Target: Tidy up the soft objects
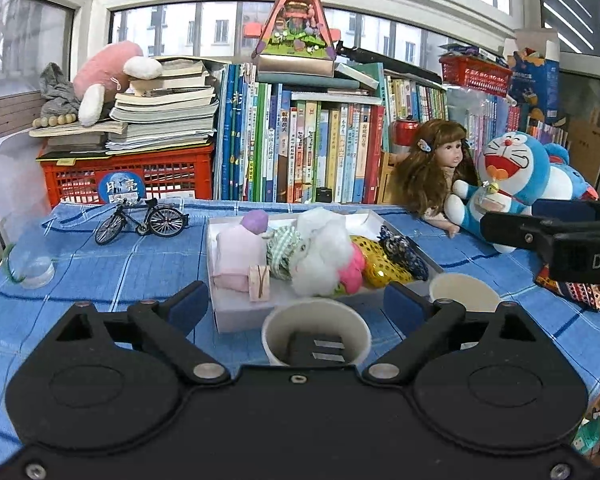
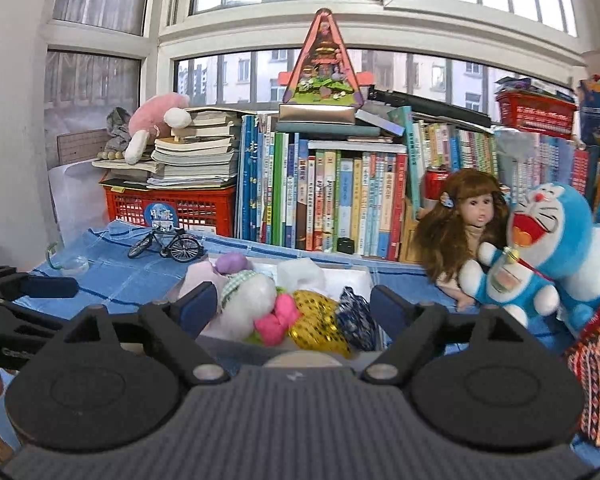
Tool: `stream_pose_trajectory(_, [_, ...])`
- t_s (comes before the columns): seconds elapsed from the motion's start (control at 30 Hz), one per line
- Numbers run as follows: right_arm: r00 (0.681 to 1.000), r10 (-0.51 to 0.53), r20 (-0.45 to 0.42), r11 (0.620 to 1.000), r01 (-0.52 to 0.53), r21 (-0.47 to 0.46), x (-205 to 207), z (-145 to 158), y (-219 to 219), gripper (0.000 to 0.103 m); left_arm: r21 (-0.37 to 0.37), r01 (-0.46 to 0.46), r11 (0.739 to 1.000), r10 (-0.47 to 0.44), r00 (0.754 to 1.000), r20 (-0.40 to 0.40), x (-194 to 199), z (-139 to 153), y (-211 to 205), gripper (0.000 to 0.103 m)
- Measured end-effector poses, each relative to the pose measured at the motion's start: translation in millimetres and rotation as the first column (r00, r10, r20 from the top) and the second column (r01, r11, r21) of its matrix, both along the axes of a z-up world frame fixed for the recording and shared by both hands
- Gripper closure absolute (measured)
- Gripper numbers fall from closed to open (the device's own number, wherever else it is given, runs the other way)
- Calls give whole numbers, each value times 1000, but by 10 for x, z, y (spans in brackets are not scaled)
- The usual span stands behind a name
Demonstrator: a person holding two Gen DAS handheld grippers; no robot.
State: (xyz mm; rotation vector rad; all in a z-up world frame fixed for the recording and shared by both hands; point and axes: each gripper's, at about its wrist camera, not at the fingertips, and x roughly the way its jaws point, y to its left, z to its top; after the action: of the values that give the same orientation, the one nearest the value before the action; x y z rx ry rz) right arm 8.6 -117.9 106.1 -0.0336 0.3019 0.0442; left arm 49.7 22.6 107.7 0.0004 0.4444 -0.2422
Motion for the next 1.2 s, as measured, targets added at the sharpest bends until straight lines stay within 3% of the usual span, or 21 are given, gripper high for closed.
stream_pose_trajectory(0.2, [1000,-18,13,1000,18,2,-295,-284,-22,8,10,-37,999,37,999,-7,-311,-259,-44,8])
stream_pose_trajectory(0.5, [999,-47,12,999,47,-13,-517,-651,-13,7,74,-96,993,99,994,-44,-417,-653,-131,8])
stream_pose_trajectory(0.87, [996,-56,-63,998,53,-47,-495,-1039,79,5,77,-155,985,163,981,-106,-354,-1024,-100,8])
stream_pose_trajectory(1.2, [991,-80,-109,995,72,-75,-418,-1240,122,4,71,-157,985,166,974,-157,-288,-1204,-121,6])
